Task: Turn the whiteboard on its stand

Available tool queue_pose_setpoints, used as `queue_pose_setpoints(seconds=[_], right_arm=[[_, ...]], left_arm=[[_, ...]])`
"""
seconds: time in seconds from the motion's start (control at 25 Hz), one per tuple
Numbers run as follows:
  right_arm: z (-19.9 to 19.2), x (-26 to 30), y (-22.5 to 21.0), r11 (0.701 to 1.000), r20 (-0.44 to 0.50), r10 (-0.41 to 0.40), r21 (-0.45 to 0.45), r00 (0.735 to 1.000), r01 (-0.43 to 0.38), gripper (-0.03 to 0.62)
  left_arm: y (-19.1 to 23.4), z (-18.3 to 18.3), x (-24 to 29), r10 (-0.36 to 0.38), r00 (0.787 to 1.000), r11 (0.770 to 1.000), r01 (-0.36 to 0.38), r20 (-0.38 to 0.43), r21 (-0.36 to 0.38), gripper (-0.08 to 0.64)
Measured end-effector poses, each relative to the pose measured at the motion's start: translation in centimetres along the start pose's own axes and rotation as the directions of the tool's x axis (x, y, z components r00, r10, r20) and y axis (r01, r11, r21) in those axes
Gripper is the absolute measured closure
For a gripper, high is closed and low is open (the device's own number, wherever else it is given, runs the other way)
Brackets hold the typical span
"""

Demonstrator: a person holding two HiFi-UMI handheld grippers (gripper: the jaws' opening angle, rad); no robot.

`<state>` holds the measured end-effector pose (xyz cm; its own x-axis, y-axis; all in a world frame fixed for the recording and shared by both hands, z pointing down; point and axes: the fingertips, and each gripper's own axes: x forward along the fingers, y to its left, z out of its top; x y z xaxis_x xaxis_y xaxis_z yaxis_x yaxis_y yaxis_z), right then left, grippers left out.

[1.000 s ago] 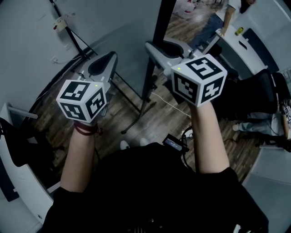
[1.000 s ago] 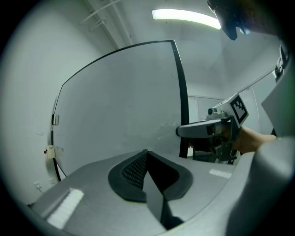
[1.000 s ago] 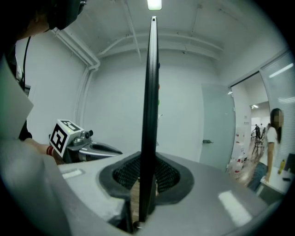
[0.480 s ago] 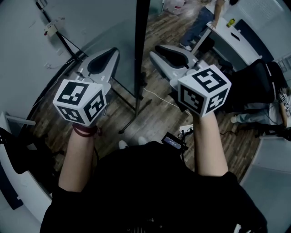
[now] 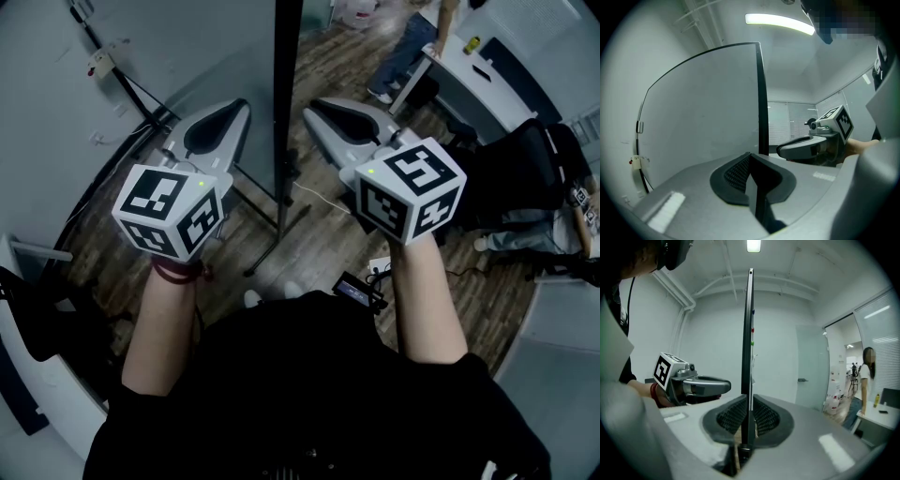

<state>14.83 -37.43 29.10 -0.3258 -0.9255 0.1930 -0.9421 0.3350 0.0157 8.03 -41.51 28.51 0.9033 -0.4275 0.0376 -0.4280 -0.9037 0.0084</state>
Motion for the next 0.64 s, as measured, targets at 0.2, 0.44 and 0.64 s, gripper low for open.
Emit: queue_pose_setpoints(seconds=[0.2,0.44,0.64], right_arm=[[0.1,0.1,-0.1,1.0,0.001,-0.01,-0.002,1.0,0.01,0.548],[0.3,0.1,0.0,1.0,0.008,-0.014,-0.004,1.0,0.014,0.548],[0.2,-0.2,0.7,1.0,0.005,-0.013,-0.001,1.0,0.013,0.548]], left_arm=[[-0.2,0.1,0.2,-0.007,1.0,1.0,0.007,0.001,0.006,0.558],[-0.6,0.2,0.4,-0.02,1.0,1.0,0.02,0.002,0.018,0.558],[-1.1,-0.1,0.0,-0.027,1.0,1.0,0.027,-0.008,0.014,0.558]])
